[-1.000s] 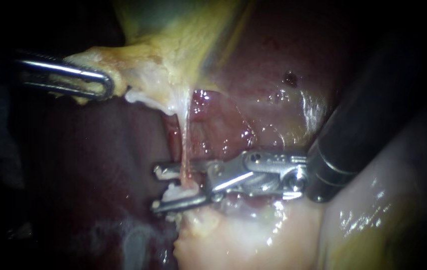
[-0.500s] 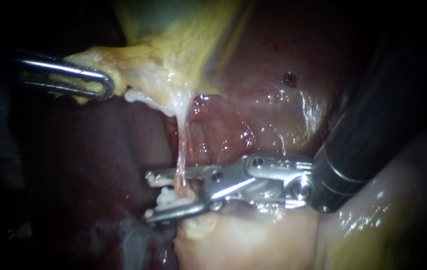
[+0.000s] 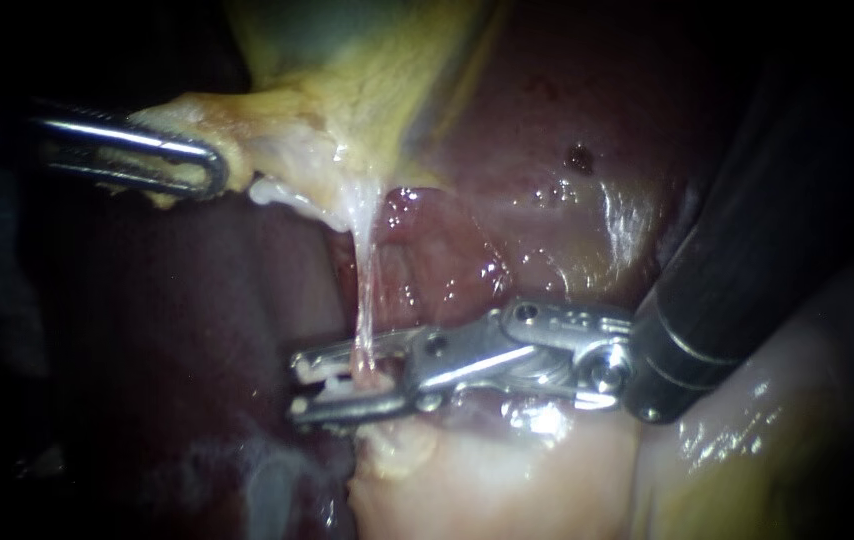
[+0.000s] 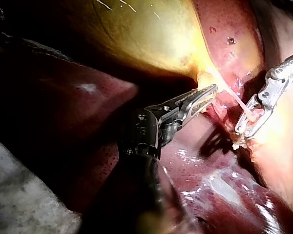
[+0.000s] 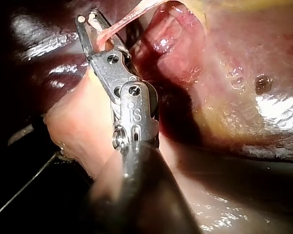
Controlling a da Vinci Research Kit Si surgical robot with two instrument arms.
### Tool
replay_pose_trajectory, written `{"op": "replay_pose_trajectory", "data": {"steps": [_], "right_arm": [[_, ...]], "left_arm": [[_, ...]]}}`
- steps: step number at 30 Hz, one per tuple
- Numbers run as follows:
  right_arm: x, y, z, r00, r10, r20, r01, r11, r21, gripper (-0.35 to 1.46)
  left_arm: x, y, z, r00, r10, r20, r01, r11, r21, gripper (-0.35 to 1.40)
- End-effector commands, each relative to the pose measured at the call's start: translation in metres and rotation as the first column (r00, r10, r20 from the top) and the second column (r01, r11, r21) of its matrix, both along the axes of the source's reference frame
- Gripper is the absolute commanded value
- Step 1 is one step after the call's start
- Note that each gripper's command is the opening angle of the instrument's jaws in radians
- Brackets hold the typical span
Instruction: Clipping second clip right tube
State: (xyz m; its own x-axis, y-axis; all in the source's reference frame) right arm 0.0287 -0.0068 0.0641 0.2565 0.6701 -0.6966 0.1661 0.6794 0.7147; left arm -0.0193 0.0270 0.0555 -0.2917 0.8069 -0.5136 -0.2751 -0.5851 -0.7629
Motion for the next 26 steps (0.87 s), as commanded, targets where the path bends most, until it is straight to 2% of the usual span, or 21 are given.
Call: {"op": "replay_pose_trajectory", "data": {"steps": [1, 4, 8, 26], "right_arm": [[0.0000, 0.0001, 0.0001, 1.0000, 0.003, 0.001, -0.003, 1.000, -0.001, -0.16], [-0.0002, 0.0002, 0.0002, 1.0000, 0.002, 0.007, -0.002, 1.000, 0.010, -0.35], [-0.0003, 0.0004, 0.0005, 0.9982, -0.027, 0.053, 0.026, 1.000, 0.012, -0.35], [-0.0005, 0.0006, 0.0017, 0.9974, -0.035, 0.063, 0.035, 0.999, 0.007, -0.35]], "left_arm": [[0.0000, 0.0000, 0.0000, 1.0000, 0.000, 0.000, 0.000, 1.000, 0.000, -0.35], [0.0000, 0.0000, 0.0000, 1.0000, 0.000, 0.000, 0.000, 1.000, 0.000, -0.35], [0.0000, 0.0000, 0.0000, 1.0000, 0.000, 0.000, 0.000, 1.000, 0.000, -0.35], [0.0000, 0.0000, 0.0000, 1.0000, 0.000, 0.000, 0.000, 1.000, 0.000, -0.35]]}}
